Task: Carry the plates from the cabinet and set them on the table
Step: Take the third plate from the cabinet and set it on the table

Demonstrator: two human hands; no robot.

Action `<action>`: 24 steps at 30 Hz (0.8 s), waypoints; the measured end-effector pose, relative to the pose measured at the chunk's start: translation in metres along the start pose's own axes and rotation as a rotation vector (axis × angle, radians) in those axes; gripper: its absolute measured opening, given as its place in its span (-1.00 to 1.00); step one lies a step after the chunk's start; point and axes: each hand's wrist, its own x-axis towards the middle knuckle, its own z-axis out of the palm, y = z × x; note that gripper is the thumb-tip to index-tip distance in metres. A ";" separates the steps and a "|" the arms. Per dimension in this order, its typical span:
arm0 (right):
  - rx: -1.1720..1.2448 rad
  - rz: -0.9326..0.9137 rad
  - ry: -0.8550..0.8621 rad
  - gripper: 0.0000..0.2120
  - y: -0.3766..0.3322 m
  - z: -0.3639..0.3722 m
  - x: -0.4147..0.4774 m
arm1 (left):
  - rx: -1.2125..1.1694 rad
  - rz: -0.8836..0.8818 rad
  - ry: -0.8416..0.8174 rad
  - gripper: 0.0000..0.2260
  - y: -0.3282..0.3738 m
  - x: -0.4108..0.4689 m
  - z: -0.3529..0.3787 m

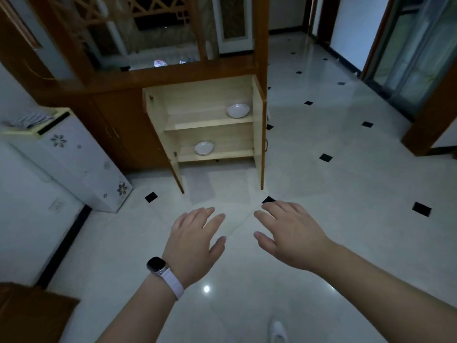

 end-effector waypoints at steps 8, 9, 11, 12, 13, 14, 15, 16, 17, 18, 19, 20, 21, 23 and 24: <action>0.042 -0.017 0.047 -0.46 0.085 -0.021 0.076 | -0.039 0.002 0.108 -0.58 0.013 0.103 0.006; 0.053 -0.015 0.055 -0.45 0.088 -0.024 0.083 | -0.037 0.003 0.121 -0.58 0.010 0.110 0.005; 0.071 -0.011 0.070 -0.45 0.092 -0.026 0.098 | -0.022 0.000 0.128 -0.58 0.003 0.123 0.005; 0.075 -0.013 0.075 -0.44 0.093 -0.027 0.105 | -0.015 0.000 0.126 -0.58 -0.002 0.130 0.005; 0.077 -0.018 0.073 -0.43 0.093 -0.027 0.112 | -0.009 0.000 0.121 -0.58 -0.008 0.136 0.005; 0.076 -0.024 0.066 -0.43 0.093 -0.027 0.120 | -0.005 -0.002 0.116 -0.58 -0.014 0.142 0.006; 0.069 -0.030 0.059 -0.43 0.093 -0.027 0.129 | -0.004 -0.005 0.111 -0.58 -0.021 0.148 0.007; 0.059 -0.034 0.053 -0.43 0.092 -0.027 0.139 | -0.002 -0.009 0.107 -0.58 -0.029 0.154 0.009; 0.049 -0.035 0.051 -0.44 0.091 -0.027 0.149 | -0.001 -0.013 0.104 -0.58 -0.036 0.159 0.010; 0.040 -0.034 0.052 -0.45 0.089 -0.028 0.159 | -0.001 -0.016 0.103 -0.59 -0.044 0.164 0.013; 0.033 -0.032 0.052 -0.46 0.087 -0.027 0.170 | -0.007 -0.016 0.104 -0.59 -0.053 0.170 0.016; 0.028 -0.031 0.052 -0.47 0.084 -0.027 0.181 | -0.015 -0.014 0.105 -0.59 -0.063 0.176 0.020; 0.024 -0.031 0.047 -0.48 0.082 -0.026 0.193 | -0.023 -0.012 0.106 -0.59 -0.073 0.183 0.024; 0.009 -0.032 0.039 -0.48 0.076 -0.025 0.220 | -0.031 -0.005 0.115 -0.59 -0.097 0.202 0.032; -0.001 -0.029 0.041 -0.48 0.073 -0.025 0.235 | -0.034 0.001 0.122 -0.59 -0.111 0.212 0.036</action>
